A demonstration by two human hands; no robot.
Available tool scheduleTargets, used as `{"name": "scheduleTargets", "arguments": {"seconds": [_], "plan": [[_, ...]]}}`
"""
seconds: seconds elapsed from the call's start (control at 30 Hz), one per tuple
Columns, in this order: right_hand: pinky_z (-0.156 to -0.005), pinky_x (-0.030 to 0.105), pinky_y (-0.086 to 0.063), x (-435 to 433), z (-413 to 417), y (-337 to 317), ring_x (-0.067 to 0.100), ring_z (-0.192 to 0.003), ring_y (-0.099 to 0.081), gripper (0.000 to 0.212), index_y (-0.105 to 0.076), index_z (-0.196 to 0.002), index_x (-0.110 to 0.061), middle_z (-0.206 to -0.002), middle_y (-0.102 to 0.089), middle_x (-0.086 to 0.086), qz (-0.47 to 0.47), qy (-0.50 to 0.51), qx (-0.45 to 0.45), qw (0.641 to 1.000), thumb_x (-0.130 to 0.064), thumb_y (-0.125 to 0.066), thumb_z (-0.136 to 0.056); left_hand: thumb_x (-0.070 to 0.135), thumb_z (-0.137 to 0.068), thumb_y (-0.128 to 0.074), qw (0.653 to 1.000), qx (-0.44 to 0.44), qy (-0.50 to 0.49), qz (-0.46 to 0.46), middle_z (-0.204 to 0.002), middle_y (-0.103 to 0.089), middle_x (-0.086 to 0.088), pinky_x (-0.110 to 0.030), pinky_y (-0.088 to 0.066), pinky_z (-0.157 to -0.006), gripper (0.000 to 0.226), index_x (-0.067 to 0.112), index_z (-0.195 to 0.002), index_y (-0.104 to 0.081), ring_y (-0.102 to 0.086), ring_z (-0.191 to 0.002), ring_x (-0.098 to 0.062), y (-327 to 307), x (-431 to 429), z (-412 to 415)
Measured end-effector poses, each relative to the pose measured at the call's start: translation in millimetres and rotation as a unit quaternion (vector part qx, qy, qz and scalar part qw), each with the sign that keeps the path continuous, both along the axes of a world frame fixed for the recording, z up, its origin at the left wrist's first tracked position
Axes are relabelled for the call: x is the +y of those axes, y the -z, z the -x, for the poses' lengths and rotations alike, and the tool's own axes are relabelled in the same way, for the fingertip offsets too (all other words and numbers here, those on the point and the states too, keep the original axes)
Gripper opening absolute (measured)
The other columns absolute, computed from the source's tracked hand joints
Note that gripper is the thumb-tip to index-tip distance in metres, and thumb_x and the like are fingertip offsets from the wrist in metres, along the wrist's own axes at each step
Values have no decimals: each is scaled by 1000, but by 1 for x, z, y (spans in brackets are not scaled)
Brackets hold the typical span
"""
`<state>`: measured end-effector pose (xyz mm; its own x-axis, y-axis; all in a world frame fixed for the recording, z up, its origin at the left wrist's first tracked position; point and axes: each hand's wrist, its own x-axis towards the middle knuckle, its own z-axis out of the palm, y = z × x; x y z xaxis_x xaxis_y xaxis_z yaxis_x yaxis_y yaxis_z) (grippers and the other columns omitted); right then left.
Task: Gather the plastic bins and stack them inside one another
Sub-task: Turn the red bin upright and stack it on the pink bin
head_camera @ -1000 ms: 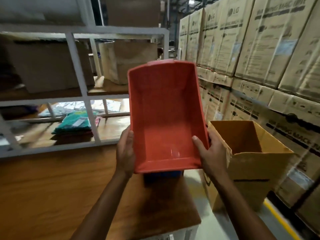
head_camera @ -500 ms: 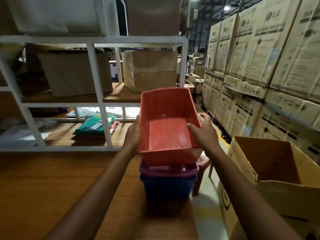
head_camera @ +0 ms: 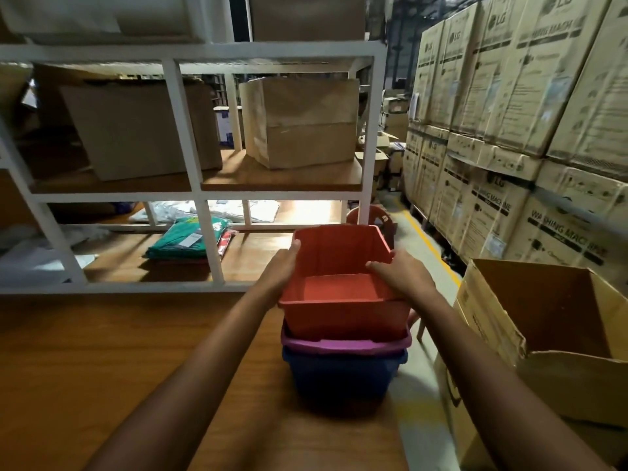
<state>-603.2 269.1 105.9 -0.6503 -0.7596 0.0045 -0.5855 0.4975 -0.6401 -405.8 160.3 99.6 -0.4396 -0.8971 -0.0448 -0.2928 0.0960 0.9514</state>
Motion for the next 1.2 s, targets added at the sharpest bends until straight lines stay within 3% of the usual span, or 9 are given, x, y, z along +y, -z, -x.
{"name": "scheduleTargets", "arguments": {"seconds": [0.13,0.4,0.53,0.63,0.7,0.8,0.9,1.0,1.2], "plan": [[-86,40,-47,0,-6,15,33,-114,-60,60,-48,-130,-13,-126,-63,11,-19,-15,11,1000,-52,-62,-87,71,-92,-29,999,-39,8,20,-121,-66,-13,-48,-55,-92,75,13,-130,-57,-66,-103,-28,16,-9,6],[-100,45,-48,7,-14,27,30,-123,-54,72,-45,-142,-17,-136,-54,12,10,-44,75,996,-57,-62,-85,45,-104,-33,982,-107,11,157,-137,-56,-13,-29,-38,-88,51,10,-138,-48,-55,-116,-22,16,3,13],[-100,41,-46,21,-17,27,25,-124,-54,71,-48,-140,-17,-137,-56,7,65,-38,89,993,-60,-61,-84,45,-103,-36,969,-114,-7,217,-144,-50,-13,-31,-37,-100,54,9,-142,-45,-48,-131,-24,18,9,12],[-92,32,-43,33,-26,24,20,-121,-56,60,-54,-134,-18,-133,-59,3,148,-32,101,983,-55,-62,-87,55,-99,-36,964,-83,-33,250,-148,-47,-9,-47,-39,-110,62,14,-145,-43,-44,-136,-23,17,15,3],[-87,25,-40,46,-34,20,19,-116,-59,50,-59,-129,-18,-129,-62,1,219,-20,101,970,-48,-62,-90,51,-101,-38,958,-70,-50,273,-152,-44,-8,-49,-35,-114,58,16,-146,-42,-38,-141,-23,15,27,-1],[-91,33,-50,67,-49,18,20,-115,-61,46,-59,-128,-18,-132,-62,3,317,-14,68,946,-45,-61,-90,44,-102,-41,950,-51,-78,298,-157,-36,-6,-42,-27,-115,52,18,-148,-39,-27,-147,-21,12,56,-9],[-94,43,-54,89,-64,19,20,-119,-59,52,-54,-134,-23,-136,-60,2,358,-15,44,933,-48,-56,-89,50,-100,-38,943,-41,-96,317,-159,-32,-3,-43,-27,-116,57,21,-149,-37,-22,-149,-17,13,89,-21],[-94,44,-55,112,-80,24,19,-123,-56,52,-49,-137,-25,-139,-57,3,388,-37,26,920,-47,-55,-90,53,-96,-36,938,-50,-104,326,-161,-28,-2,-45,-30,-115,62,23,-150,-36,-22,-149,-18,21,121,-37],[-93,42,-56,157,-113,63,17,-126,-55,53,-47,-139,-23,-142,-54,2,403,-88,-7,911,-42,-57,-91,41,-100,-42,932,-46,-125,336,-159,-31,0,-34,-27,-117,53,20,-149,-38,-22,-149,-11,59,181,-80]]}}
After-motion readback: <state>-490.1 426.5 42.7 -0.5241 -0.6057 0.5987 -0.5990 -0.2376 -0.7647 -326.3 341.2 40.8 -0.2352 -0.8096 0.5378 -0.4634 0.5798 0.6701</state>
